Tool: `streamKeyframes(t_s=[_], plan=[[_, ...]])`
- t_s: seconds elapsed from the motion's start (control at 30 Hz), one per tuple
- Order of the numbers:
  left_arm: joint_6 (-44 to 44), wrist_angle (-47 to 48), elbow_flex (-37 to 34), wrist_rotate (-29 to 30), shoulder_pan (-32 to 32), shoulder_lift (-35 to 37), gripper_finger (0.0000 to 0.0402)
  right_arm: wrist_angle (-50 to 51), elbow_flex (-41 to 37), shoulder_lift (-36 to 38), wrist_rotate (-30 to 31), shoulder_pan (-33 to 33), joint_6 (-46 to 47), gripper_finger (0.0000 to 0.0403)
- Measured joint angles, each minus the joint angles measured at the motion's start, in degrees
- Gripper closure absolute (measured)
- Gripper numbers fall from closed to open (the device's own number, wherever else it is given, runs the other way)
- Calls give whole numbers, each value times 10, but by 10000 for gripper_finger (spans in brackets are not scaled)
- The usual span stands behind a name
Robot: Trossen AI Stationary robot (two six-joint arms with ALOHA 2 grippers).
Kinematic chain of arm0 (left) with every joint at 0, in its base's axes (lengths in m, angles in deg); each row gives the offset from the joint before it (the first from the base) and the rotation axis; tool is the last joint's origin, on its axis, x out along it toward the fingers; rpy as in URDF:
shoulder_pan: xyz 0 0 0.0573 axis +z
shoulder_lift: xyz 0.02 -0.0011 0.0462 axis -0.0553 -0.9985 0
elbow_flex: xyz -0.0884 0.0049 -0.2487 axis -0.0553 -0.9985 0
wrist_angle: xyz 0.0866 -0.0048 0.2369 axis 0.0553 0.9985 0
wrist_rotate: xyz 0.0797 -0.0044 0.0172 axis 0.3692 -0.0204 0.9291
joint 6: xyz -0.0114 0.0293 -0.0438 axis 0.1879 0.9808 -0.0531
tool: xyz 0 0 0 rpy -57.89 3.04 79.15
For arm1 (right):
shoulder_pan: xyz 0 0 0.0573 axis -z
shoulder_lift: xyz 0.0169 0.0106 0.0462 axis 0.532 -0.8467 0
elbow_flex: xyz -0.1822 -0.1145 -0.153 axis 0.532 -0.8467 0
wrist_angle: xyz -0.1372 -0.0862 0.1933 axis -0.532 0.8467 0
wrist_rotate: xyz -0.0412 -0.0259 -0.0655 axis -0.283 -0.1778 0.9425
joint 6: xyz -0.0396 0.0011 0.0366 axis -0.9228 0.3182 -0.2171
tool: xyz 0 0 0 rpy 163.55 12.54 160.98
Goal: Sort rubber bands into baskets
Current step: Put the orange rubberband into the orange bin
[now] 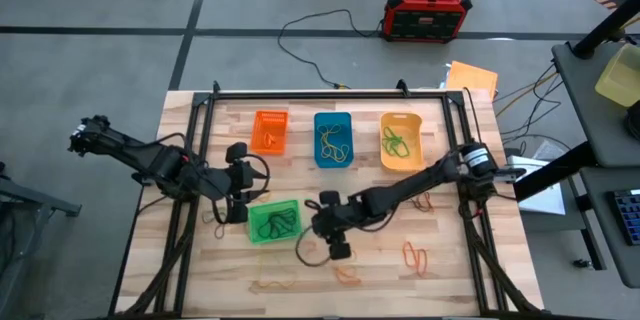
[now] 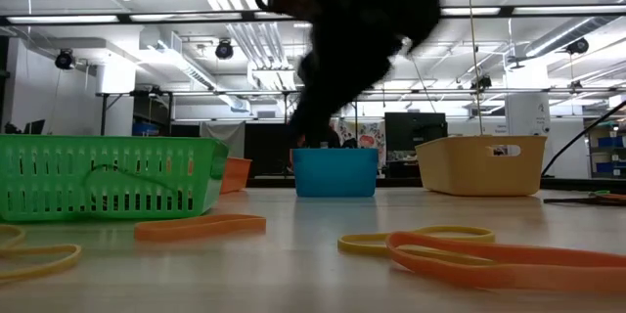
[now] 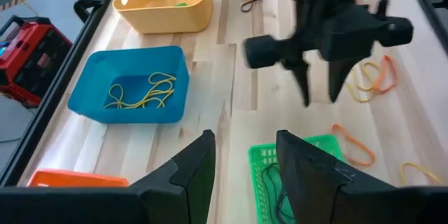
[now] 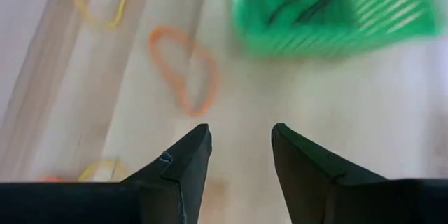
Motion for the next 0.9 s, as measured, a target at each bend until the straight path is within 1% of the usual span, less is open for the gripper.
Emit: streamKeyframes(t_s=[0.07, 0.2, 0.37, 0.5, 0.67, 0.8, 0.9], plan=[[-1, -2, -5, 3, 0, 0, 265, -30, -19, -6, 0, -11, 0, 258], [0, -9, -9, 3, 0, -2, 265, -134, -54, -16, 1, -28, 2, 260], [0, -14, -9, 3, 0, -5, 265, -205, -58, -51, 18, -30, 19, 242], [0, -15, -9, 3, -1, -5, 265, -235, -59, -78, 25, -30, 20, 225], [0, -18, -10, 3, -5, -5, 265, -234, -58, -94, 49, -30, 29, 219], [0, -25, -10, 3, -7, -5, 265, -241, -57, -112, 50, -30, 21, 238], [-1, -27, -10, 3, -8, -5, 265, -242, -56, -125, 50, -31, 20, 274]])
